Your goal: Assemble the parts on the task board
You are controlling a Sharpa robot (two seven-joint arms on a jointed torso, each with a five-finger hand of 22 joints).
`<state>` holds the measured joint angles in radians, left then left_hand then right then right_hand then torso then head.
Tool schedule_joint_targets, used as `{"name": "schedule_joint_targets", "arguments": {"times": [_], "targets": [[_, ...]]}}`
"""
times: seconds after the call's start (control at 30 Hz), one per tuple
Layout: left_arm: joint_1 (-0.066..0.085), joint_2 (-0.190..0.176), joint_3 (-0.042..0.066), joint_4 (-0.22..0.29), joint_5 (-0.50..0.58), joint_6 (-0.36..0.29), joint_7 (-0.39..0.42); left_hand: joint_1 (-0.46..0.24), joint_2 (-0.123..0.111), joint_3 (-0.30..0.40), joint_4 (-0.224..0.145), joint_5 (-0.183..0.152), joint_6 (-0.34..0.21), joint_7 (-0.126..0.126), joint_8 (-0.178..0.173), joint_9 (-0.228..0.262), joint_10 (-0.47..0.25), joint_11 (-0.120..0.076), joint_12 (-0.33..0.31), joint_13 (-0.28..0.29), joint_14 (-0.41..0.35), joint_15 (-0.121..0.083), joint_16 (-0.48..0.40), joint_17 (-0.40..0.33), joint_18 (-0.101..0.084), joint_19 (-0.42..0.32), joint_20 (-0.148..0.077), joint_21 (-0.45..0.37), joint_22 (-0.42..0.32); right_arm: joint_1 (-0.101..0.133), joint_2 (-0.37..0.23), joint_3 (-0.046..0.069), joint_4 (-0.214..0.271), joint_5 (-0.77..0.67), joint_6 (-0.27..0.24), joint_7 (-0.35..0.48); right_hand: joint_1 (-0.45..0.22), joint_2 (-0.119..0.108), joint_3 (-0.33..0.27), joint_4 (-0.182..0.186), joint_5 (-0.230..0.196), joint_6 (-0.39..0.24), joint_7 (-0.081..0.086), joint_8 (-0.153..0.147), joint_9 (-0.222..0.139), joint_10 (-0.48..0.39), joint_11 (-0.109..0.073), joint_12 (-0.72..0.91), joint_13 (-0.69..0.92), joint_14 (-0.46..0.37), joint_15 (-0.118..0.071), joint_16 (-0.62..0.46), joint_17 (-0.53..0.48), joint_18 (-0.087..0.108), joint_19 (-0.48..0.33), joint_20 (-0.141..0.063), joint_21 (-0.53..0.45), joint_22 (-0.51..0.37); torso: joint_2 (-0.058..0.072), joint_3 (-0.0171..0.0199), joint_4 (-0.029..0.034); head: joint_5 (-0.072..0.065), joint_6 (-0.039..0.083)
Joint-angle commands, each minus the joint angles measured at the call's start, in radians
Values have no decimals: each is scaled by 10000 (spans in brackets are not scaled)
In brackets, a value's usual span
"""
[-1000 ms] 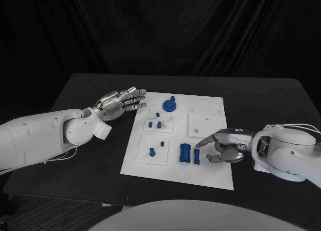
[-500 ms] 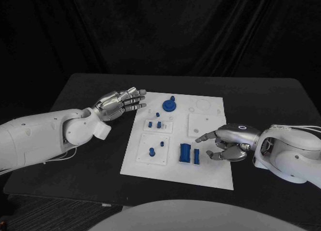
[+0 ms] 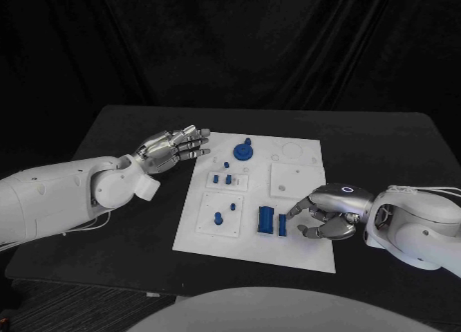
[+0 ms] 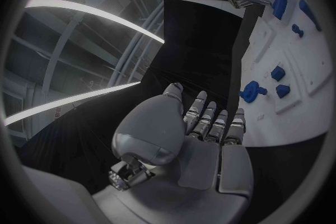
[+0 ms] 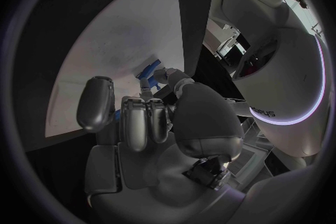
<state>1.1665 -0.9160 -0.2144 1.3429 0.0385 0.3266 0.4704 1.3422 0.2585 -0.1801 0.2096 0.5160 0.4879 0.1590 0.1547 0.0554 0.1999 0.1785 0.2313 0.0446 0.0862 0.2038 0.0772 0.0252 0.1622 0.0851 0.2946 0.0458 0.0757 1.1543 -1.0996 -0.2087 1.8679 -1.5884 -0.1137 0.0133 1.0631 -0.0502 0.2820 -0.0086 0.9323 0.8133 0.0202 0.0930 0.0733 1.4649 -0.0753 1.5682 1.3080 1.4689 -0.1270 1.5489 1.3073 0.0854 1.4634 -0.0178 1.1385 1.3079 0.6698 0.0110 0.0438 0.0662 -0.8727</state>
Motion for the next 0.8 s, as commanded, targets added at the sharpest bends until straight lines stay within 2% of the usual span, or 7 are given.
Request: {"name": "schedule_joint_targets", "arguments": {"times": [0.03, 0.23, 0.37, 0.53, 0.7, 0.8], "targets": [[-24, 15, 7, -12, -9, 160, 106, 44, 29, 11, -66, 50, 2, 263, 23, 4, 32, 9, -2, 4, 46, -6, 25, 1, -123, 5, -2, 50, -6, -96, -18, 2, 29, -121, -1, 26, -87, -7, 74, -10, -55, 85, -14, 29, 11, 1059, 27, 26, 2628, 891, -5, 21, 1940, -76, 121, 23, 32, 1596, 0, 1, 1, -3, 1], [-25, 25, 7, -26, -9, 172, 98, 43, 29, 12, -68, 50, -19, 258, 15, 2, 27, 10, -7, 3, 44, -5, 23, 1, -124, 7, -2, 51, -5, -221, 37, 2, -15, -122, 23, -92, -75, 11, 135, -37, -128, 29, -52, -36, -18, 1059, 13, 26, 2628, 886, -5, 15, 1920, -70, 113, 29, 8, 1590, 17, 0, 5, -17, 1], [-26, 25, 7, -26, -9, 179, 96, 42, 30, 14, -70, 50, -35, 250, 9, -1, 26, 12, -6, 3, 41, -3, 21, 0, -126, 1, -2, 48, -10, -263, 64, 2, -35, -122, 0, -171, -87, 34, 178, -41, -171, -229, -65, -126, -61, 1059, -1, 26, 2628, 882, -13, 8, 1896, -59, 99, 29, -39, 1577, 19, -1, 5, 12, 1], [-27, 6, 7, -22, -9, 173, 94, 42, 30, 14, -70, 50, -35, 250, 9, -1, 26, 12, -6, 3, 41, -3, 21, 0, -126, 1, -2, 48, -10, -277, 26, 3, 8, -122, -113, -172, -87, 41, 184, -39, -173, -71, -62, -111, -48, 1059, 0, 26, 2628, 882, -14, 9, 1900, -61, 101, 29, -29, 1580, 18, -1, 6, 20, 1], [-28, -6, 7, -22, -8, 166, 86, 42, 30, 14, -70, 50, -35, 250, 9, -1, 26, 12, -6, 3, 41, -3, 21, 0, -126, 1, -2, 48, -10, -281, -82, 4, 119, -122, -358, -88, -115, 55, 245, -43, -165, 145, -9, -51, -18, 1059, 29, 26, 2628, 883, -2, 9, 1902, -63, 102, 33, -18, 1582, 17, 0, 6, 33, 1], [-28, -3, 7, -24, -8, 166, 78, 39, 30, 16, -74, 50, -25, 241, 12, 0, 31, 17, 1, 5, 41, -2, 22, 0, -129, 4, -2, 50, -9, -280, -141, 5, 202, -122, -445, -59, -162, 17, 307, -61, -117, 433, 121, 29, 12, 1059, 119, 26, 2628, 878, 59, 1, 1868, -72, 110, 70, 1, 1585, 17, 0, 6, 23, 1]]}}
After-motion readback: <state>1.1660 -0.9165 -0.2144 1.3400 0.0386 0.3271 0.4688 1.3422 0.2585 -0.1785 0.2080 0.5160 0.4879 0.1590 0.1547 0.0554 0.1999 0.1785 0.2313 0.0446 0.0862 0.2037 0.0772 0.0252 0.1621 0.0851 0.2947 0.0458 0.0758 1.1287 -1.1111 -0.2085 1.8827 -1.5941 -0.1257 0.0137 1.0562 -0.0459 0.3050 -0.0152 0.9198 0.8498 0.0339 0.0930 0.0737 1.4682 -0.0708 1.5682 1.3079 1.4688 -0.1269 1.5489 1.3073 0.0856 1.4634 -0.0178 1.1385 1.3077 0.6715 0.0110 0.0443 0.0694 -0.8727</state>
